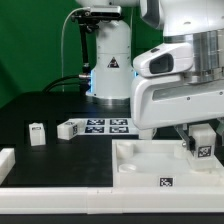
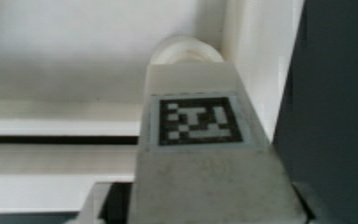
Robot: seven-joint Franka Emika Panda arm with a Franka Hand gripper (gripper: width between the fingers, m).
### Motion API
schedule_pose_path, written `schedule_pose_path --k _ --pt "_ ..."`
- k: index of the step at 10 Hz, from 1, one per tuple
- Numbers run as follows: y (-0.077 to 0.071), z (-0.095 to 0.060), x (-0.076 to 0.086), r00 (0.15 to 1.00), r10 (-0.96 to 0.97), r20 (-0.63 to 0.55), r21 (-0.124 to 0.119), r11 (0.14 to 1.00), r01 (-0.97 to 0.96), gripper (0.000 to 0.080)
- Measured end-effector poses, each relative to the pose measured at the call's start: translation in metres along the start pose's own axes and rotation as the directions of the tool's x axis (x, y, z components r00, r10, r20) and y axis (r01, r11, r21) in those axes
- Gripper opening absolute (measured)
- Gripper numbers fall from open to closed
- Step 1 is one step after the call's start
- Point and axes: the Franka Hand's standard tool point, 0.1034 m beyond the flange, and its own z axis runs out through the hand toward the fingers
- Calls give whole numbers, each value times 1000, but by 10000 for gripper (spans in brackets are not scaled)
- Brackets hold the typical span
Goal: Assemble one leg
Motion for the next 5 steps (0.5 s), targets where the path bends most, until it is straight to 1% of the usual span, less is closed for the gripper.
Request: schedule_pose_path --k 1,2,3,5 --pt "3 1 0 997 79 -9 -5 997 -79 294" --pt "6 2 0 979 204 -19 2 979 -204 294" --pt "9 2 1 944 327 -49 21 945 -326 294" --pt "13 1 -1 838 540 -86 53 842 -537 294"
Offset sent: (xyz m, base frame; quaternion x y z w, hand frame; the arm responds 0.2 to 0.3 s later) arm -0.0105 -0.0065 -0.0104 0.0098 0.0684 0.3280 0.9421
